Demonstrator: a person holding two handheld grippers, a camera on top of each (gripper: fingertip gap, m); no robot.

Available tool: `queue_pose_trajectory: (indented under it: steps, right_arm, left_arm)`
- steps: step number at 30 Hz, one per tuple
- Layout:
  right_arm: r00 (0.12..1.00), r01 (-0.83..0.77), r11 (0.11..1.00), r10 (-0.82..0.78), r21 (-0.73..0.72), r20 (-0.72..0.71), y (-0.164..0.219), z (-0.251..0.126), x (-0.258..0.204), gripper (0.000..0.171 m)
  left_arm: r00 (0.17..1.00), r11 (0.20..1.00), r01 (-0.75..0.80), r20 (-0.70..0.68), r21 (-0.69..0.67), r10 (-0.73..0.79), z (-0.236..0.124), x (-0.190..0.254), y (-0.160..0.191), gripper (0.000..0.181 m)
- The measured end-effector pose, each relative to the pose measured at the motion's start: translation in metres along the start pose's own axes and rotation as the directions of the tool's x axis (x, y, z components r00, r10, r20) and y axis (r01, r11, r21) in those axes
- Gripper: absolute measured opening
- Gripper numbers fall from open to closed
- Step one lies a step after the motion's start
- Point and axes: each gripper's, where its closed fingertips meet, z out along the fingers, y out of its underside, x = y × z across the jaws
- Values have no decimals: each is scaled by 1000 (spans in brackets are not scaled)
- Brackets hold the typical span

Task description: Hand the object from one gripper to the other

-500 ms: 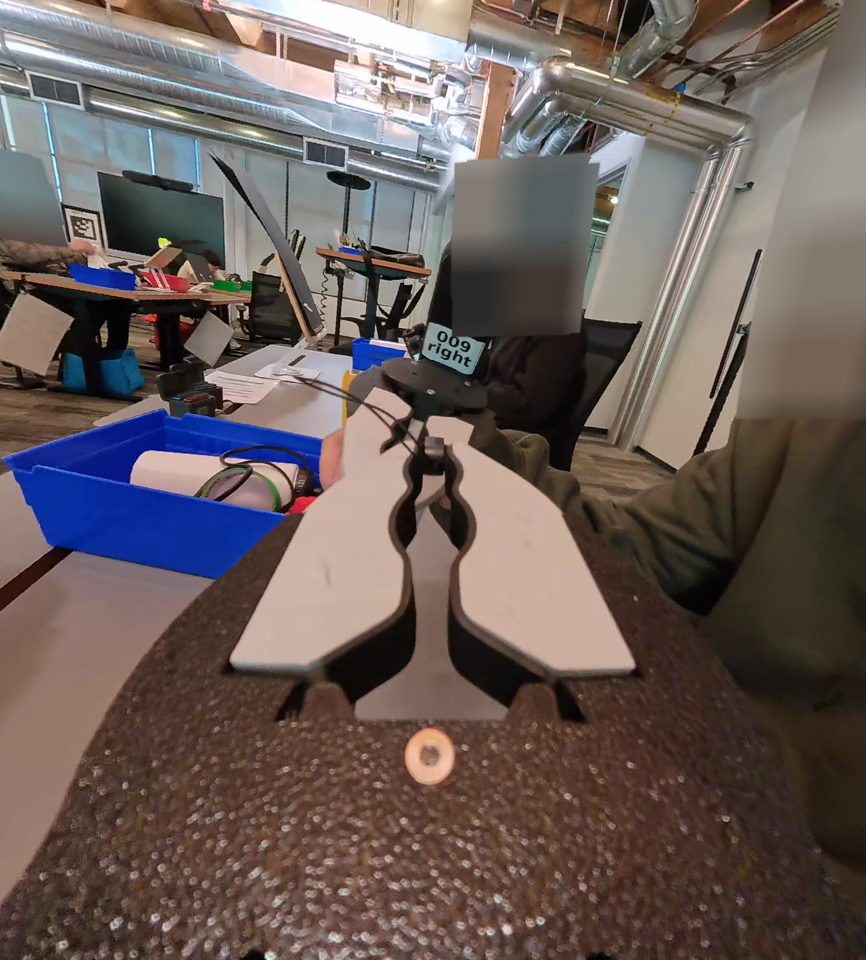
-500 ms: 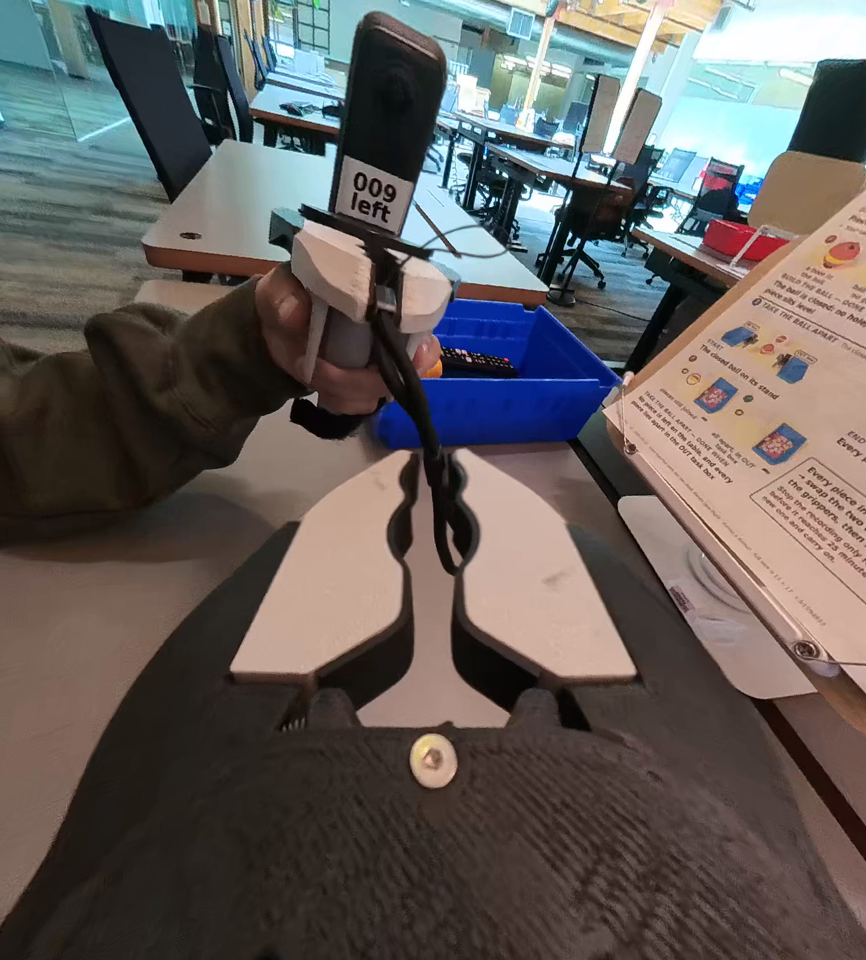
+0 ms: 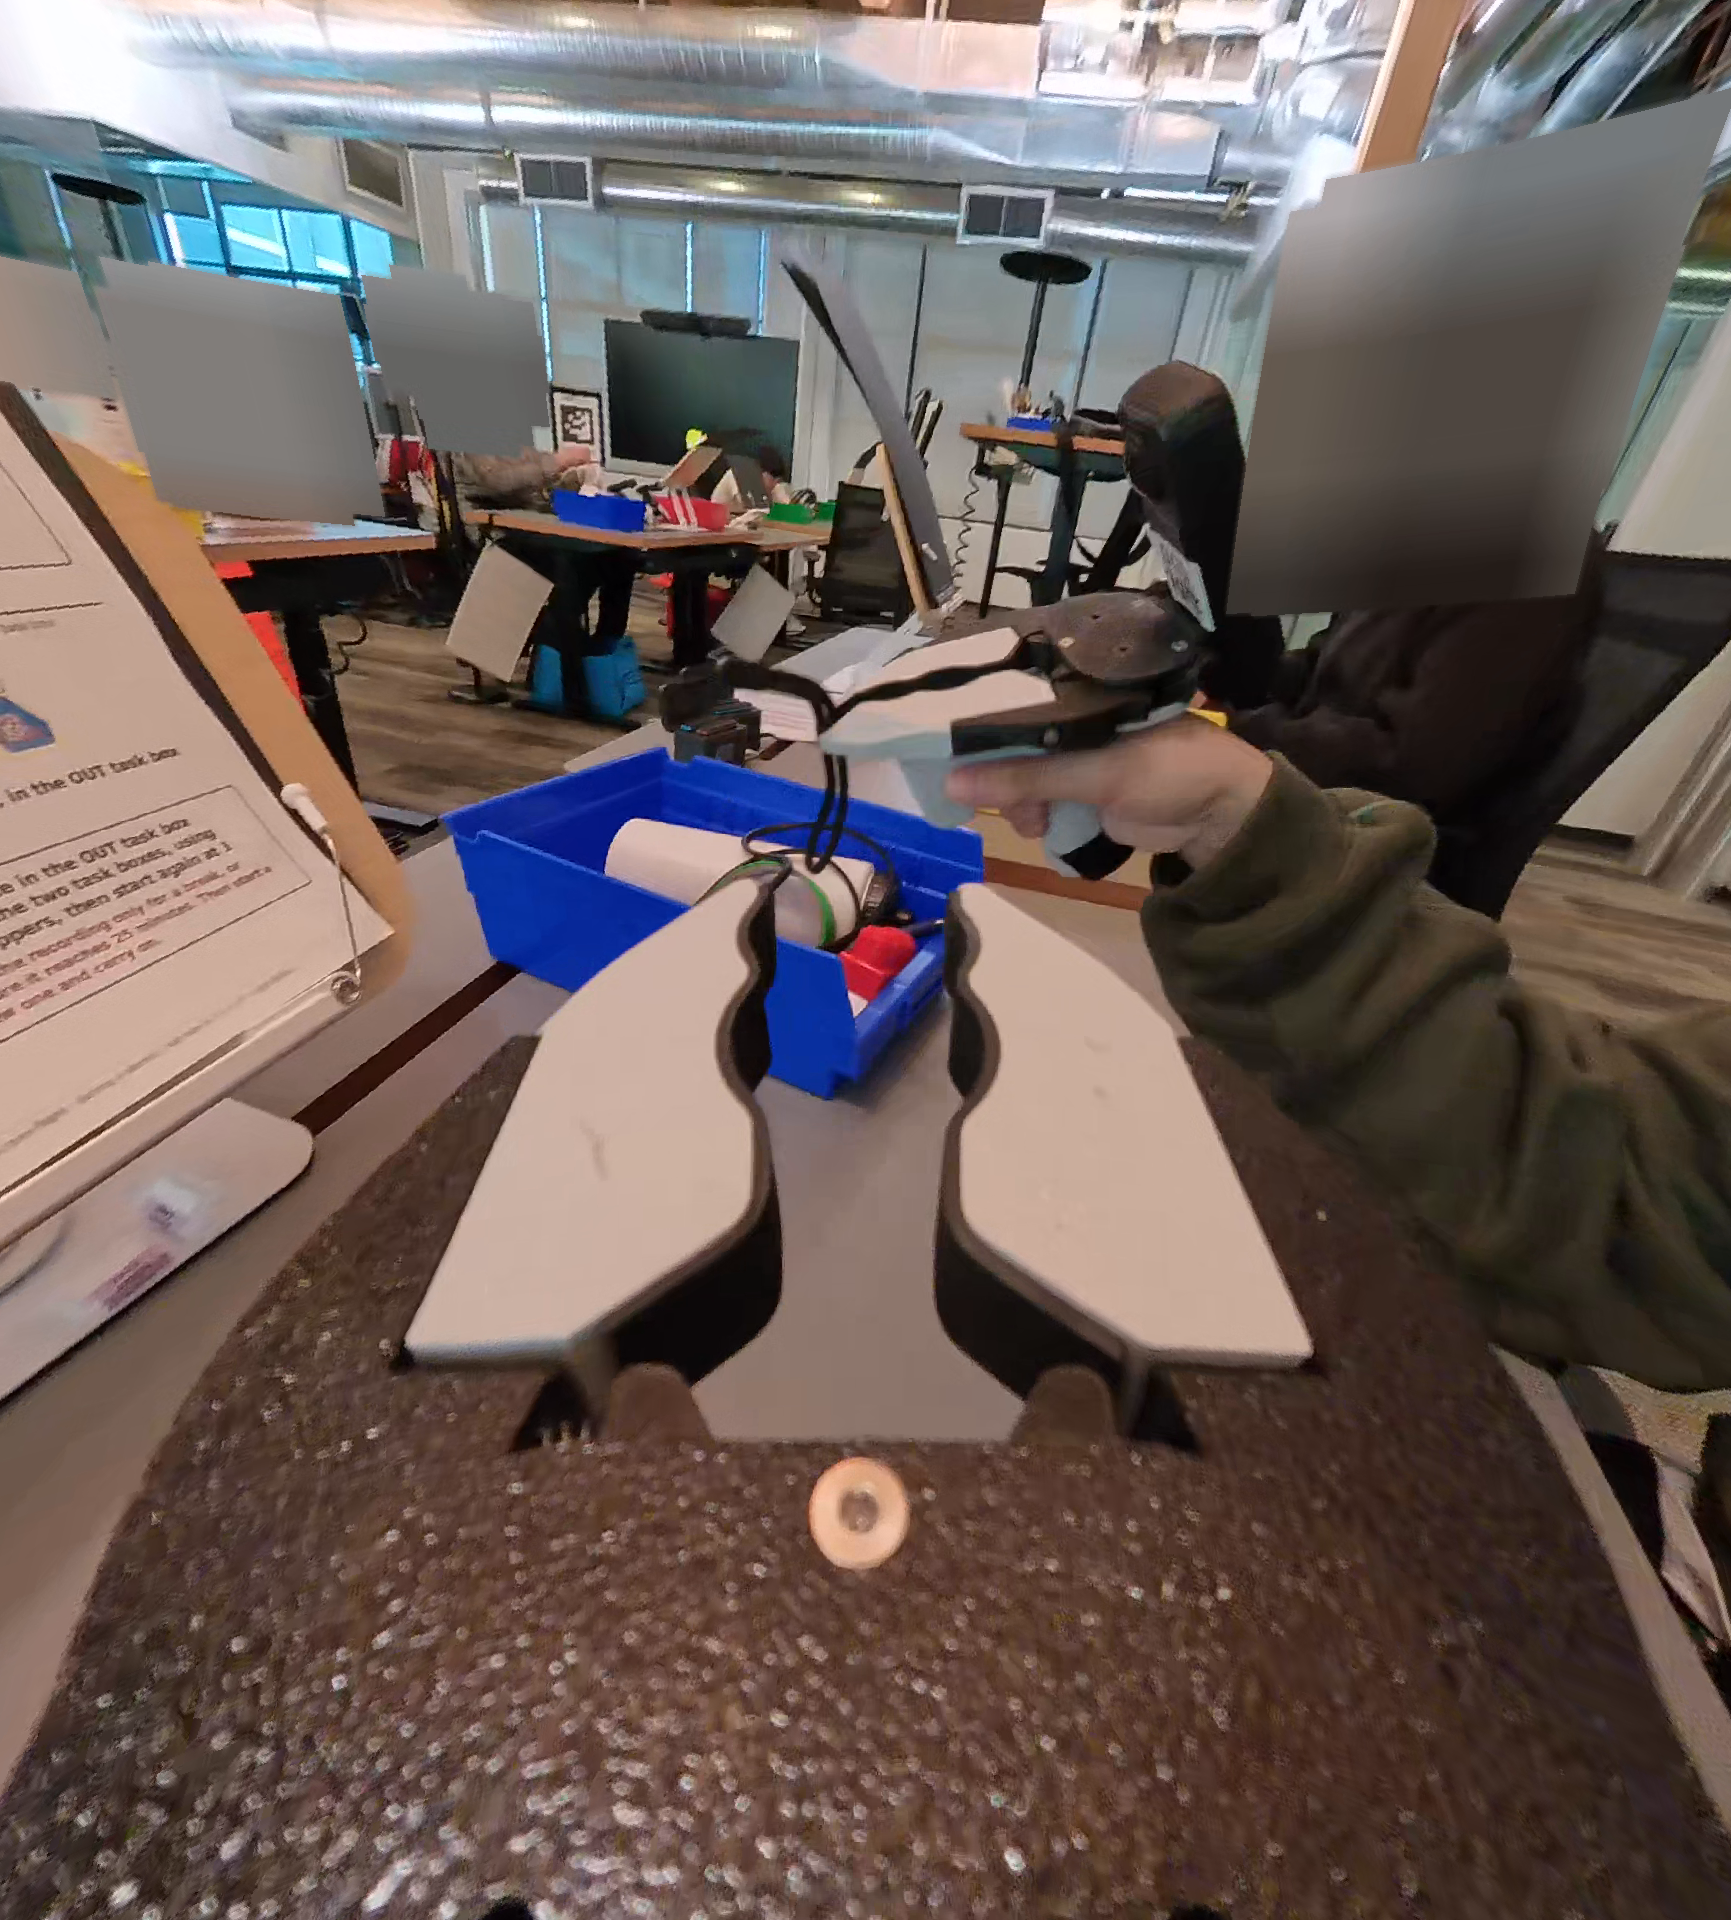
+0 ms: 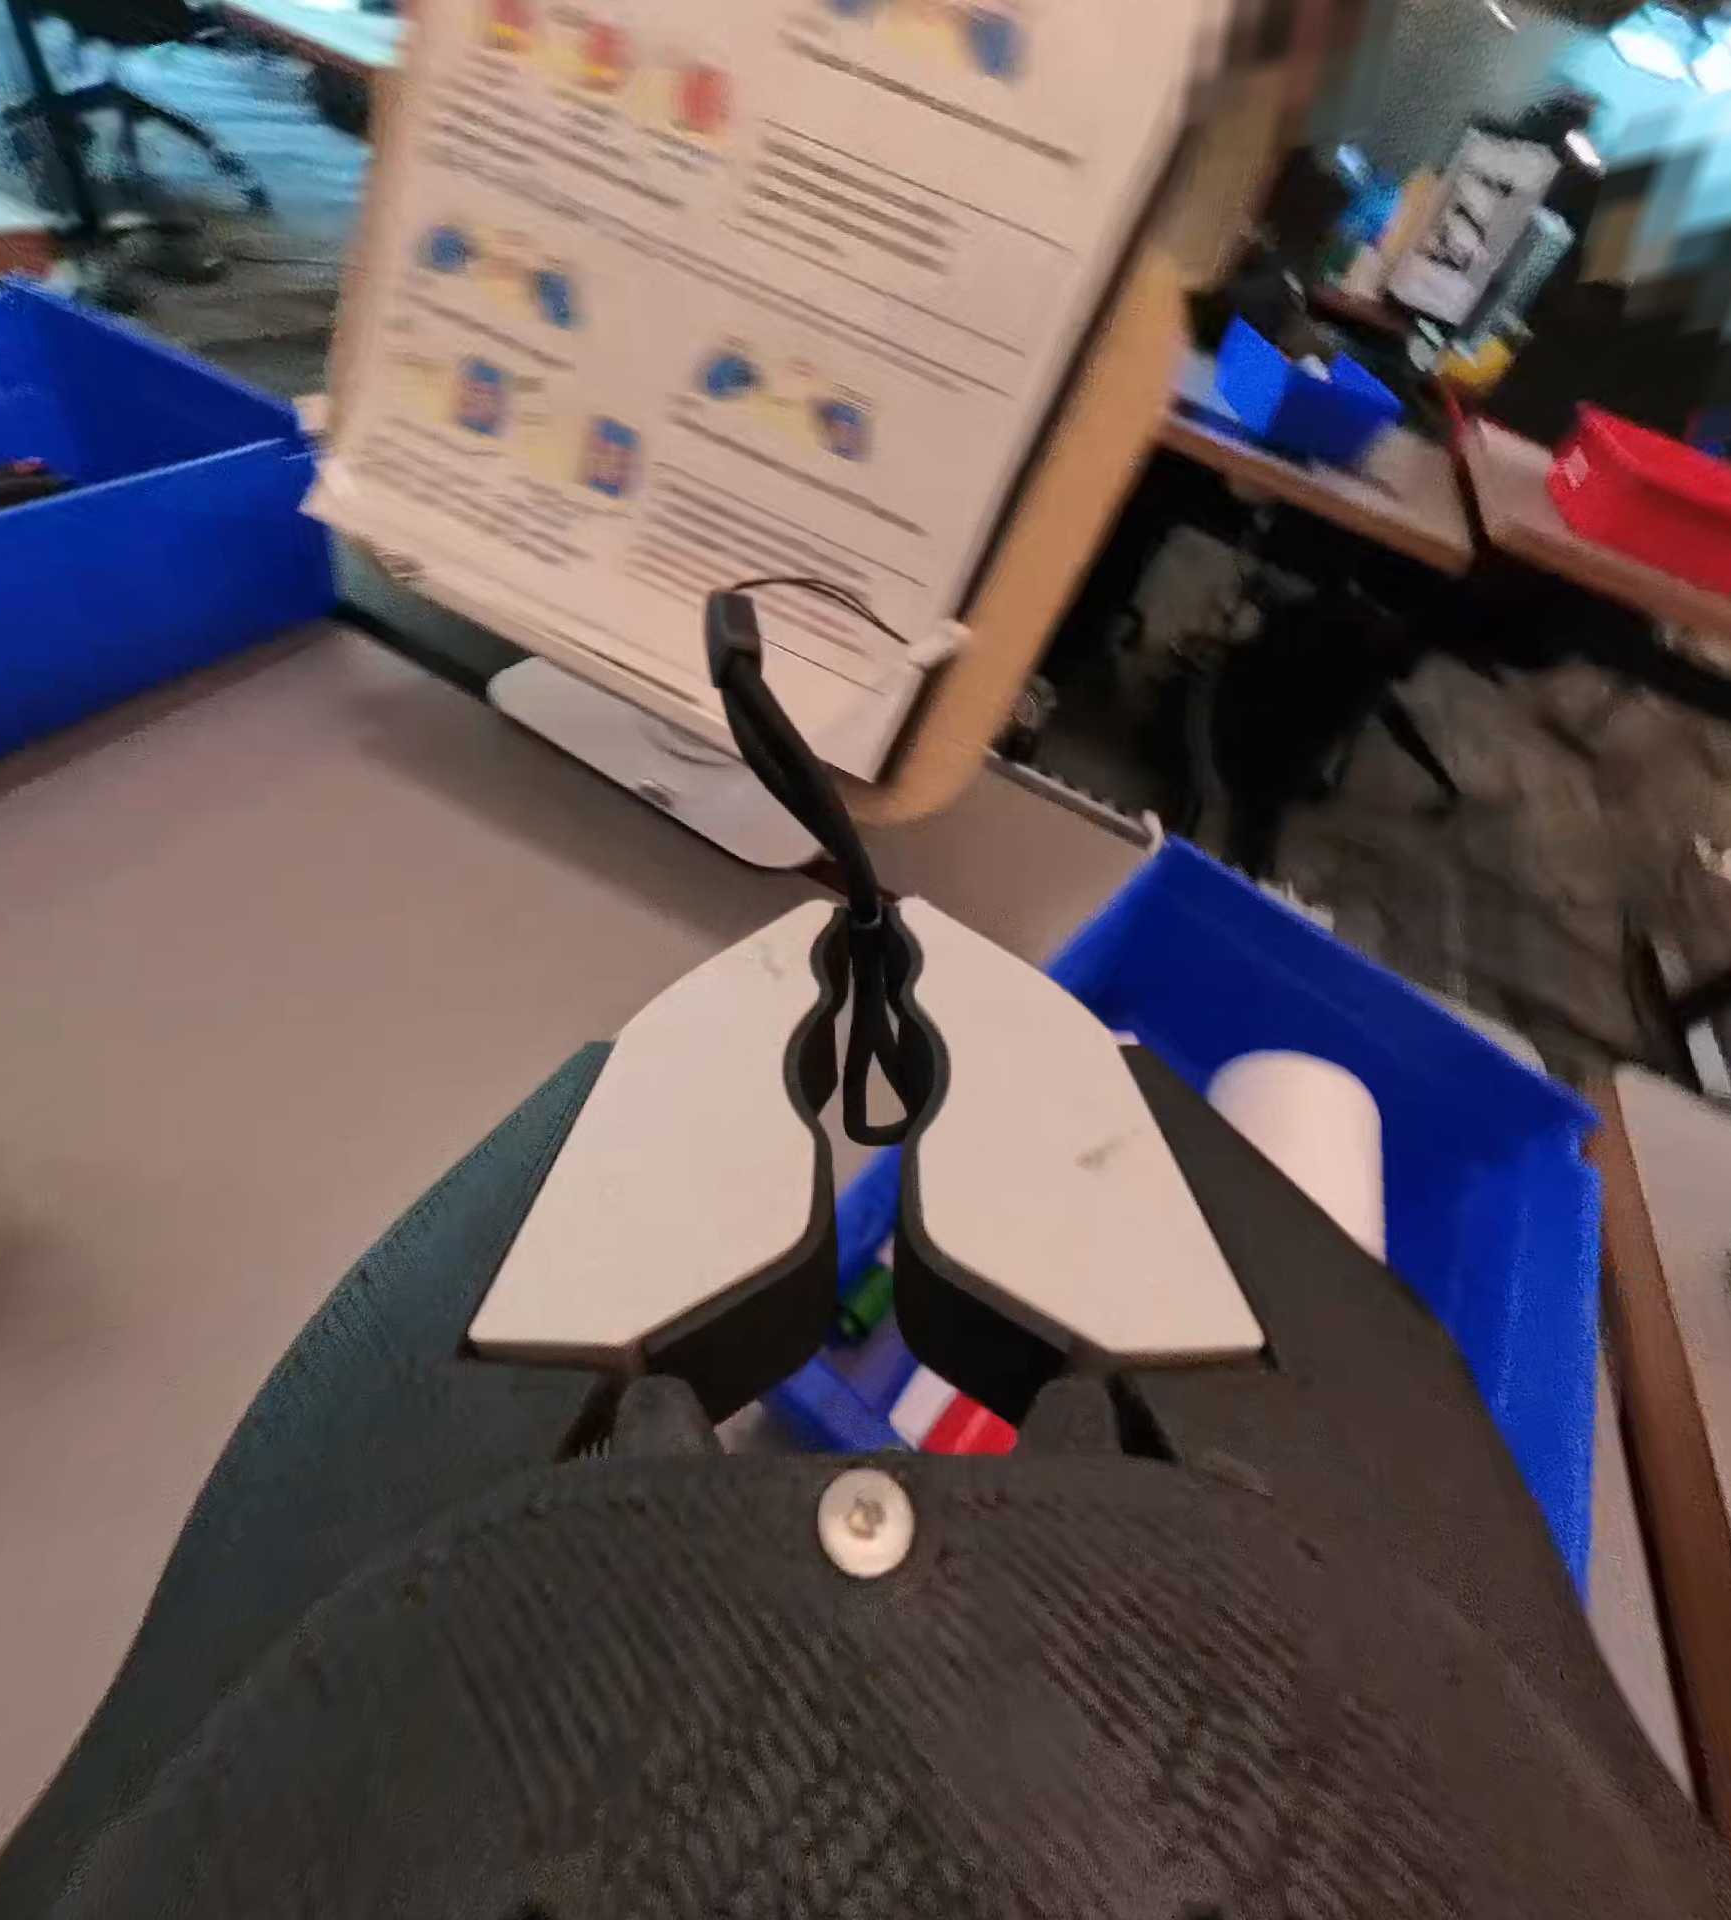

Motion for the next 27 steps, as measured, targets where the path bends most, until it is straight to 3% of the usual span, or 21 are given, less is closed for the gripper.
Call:
queue_pose_trajectory:
  steps: [1, 4, 7, 9, 10, 13, 19, 24, 27]
  right_arm:
    - [997, -71, 997, 70, -7, -23, 8, -4, 16, 6]
    - [975, -202, 976, 193, -77, -107, 41, -8, 55, 5]
    - [960, -273, 950, 260, -150, -103, 69, -1, 63, 9]
    - [955, -293, 940, 276, -177, -112, 72, 3, 62, 50]
    - [959, -267, 948, 242, -172, -150, 68, 1, 65, 60]
    - [968, -170, 982, 152, -78, -201, 40, -5, 64, 60]
    - [995, -64, 996, 69, 62, -68, 0, 1, 22, 60]
    - [999, 44, 984, -46, 174, 12, -31, 2, -19, 59]
    - [995, 44, 975, -61, 218, 74, -40, 3, -39, 59]
  left_arm:
    - [1000, 1000, 0, 6, -5, 0, 1, -1, 1, 28]
    - [1000, 999, 20, -7, -25, -20, 4, 1, 5, 25]
    - [1000, 999, 29, 5, -43, -29, 6, -2, 9, 24]
    - [999, 998, 33, 9, -49, -33, 7, -2, 10, 24]
    - [999, 998, 34, 9, -50, -33, 6, -3, 10, 24]
    - [999, 998, 37, 29, -54, -36, 6, -7, 12, 23]
    - [992, 994, 66, 112, -90, -56, 4, -21, 18, 21]
    - [914, 986, 13, 401, -166, 56, -39, -57, 9, 21]
    - [730, 948, 17, 651, -318, 206, -106, -92, 9, 23]
